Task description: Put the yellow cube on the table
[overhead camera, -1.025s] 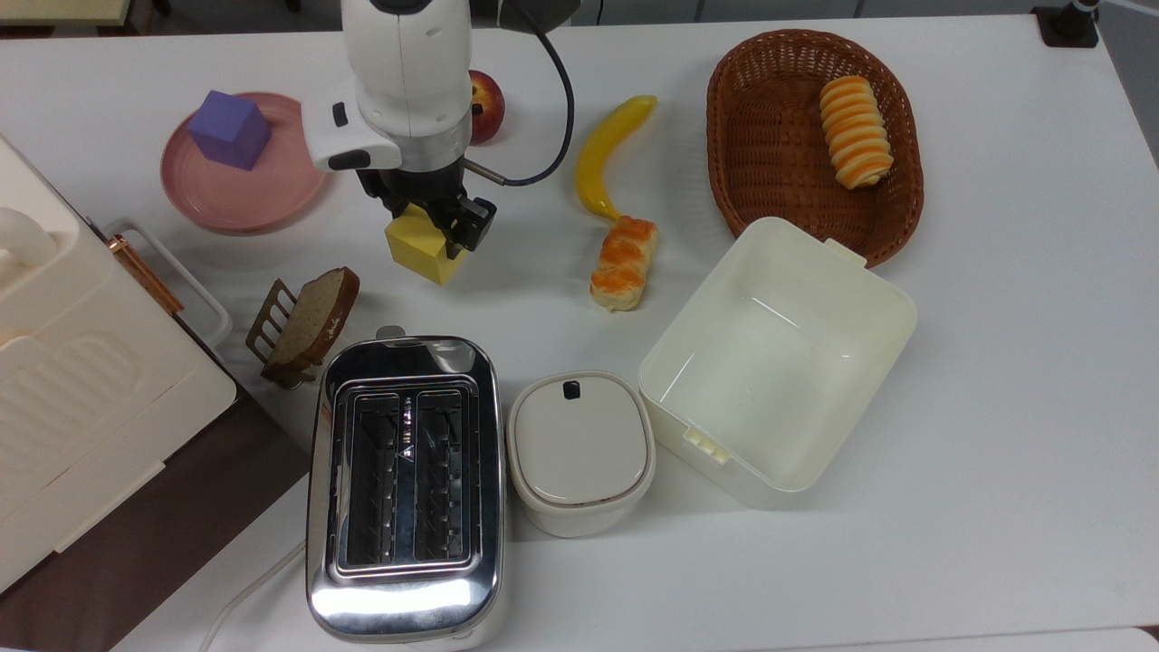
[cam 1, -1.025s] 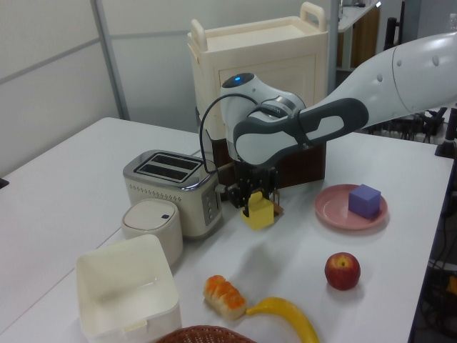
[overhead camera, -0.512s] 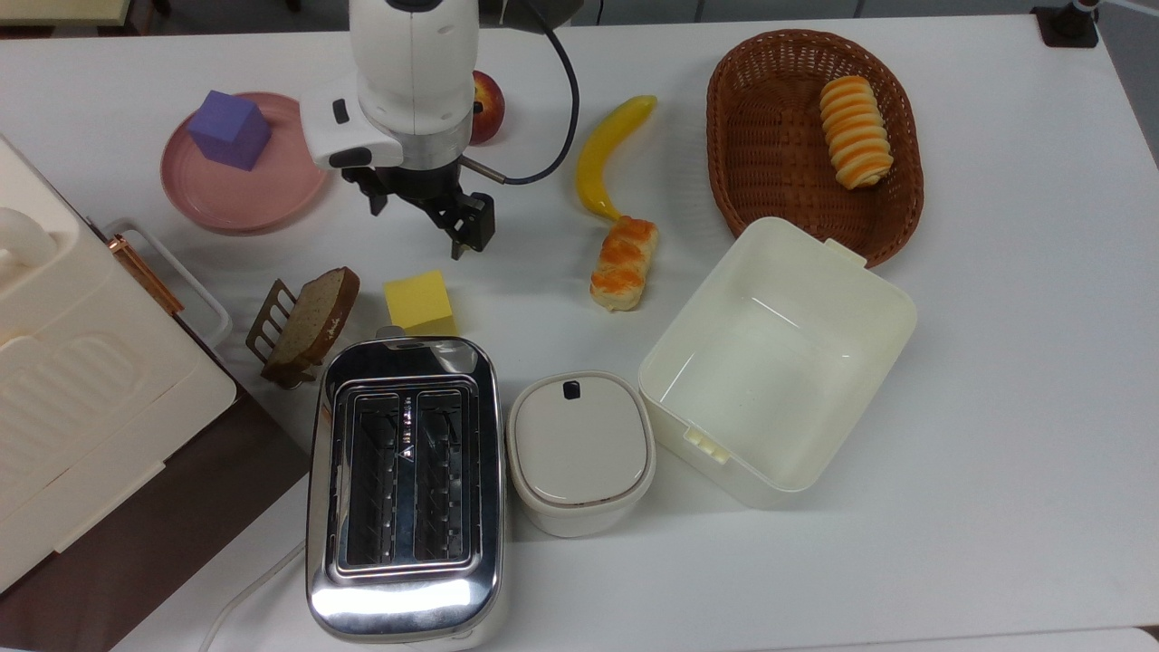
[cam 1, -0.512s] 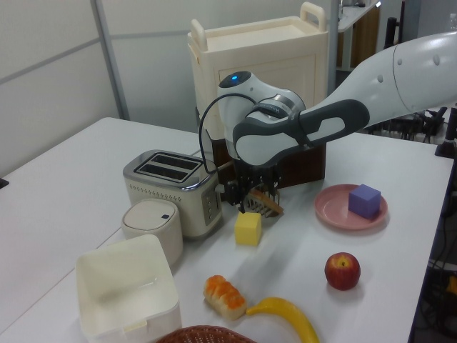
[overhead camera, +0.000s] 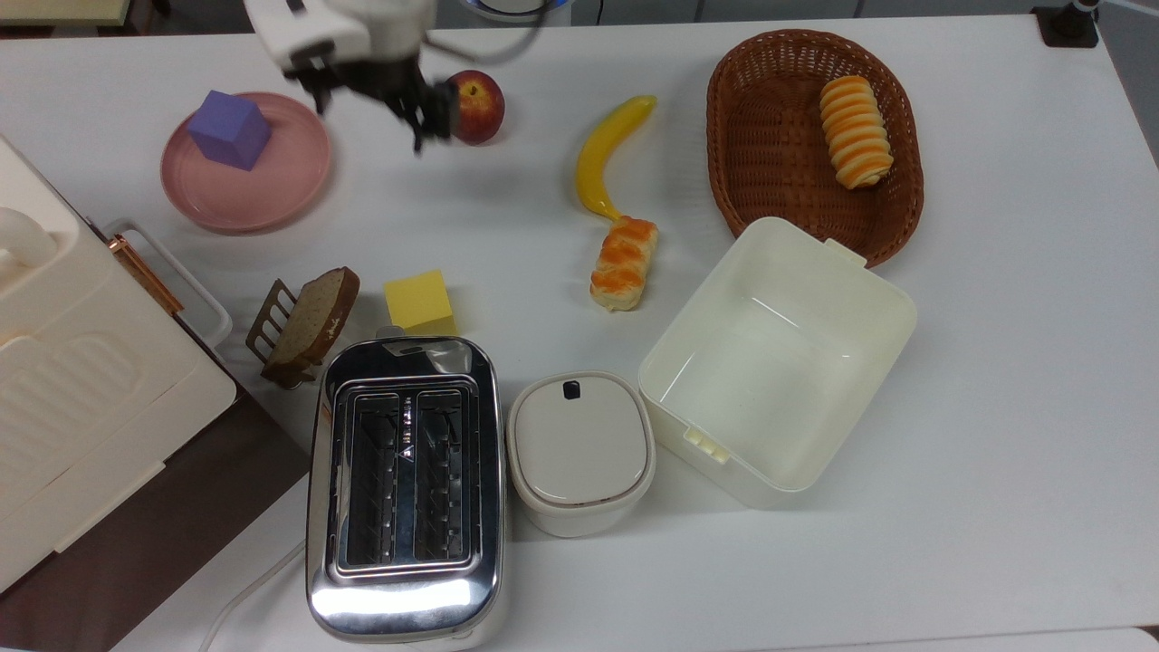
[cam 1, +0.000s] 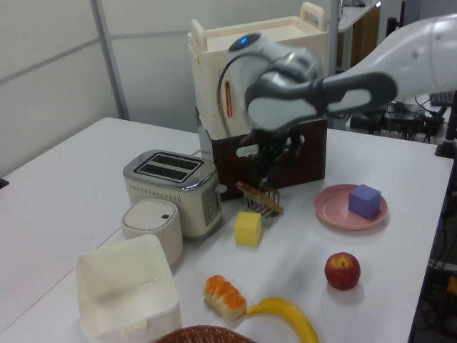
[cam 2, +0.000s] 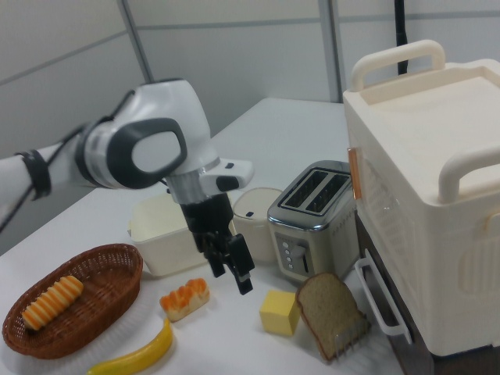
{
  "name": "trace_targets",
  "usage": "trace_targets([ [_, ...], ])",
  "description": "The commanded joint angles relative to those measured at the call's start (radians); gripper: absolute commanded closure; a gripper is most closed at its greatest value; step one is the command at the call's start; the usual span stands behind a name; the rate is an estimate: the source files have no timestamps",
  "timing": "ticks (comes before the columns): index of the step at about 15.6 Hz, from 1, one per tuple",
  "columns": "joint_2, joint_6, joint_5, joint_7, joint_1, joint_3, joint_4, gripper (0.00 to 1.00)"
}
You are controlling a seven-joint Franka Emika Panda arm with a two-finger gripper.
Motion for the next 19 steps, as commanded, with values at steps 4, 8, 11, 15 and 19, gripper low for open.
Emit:
trace_targets([
  [4,-0.16,-0.135,0.15,-0.268,0.155,-0.281,-0.021,0.0],
  [8,-0.16,-0.175,0.186,-0.272,0.145,-0.266,0.022,0.0],
  [11,-0.165,-0.212,0.226,-0.264,0.09,-0.206,0.055,0.0],
  [15,-0.166,-0.217,0.239,-0.236,0.068,-0.175,0.066,0.0],
  [19,-0.166,-0.217,0.24,-0.235,0.076,-0.175,0.066,0.0],
])
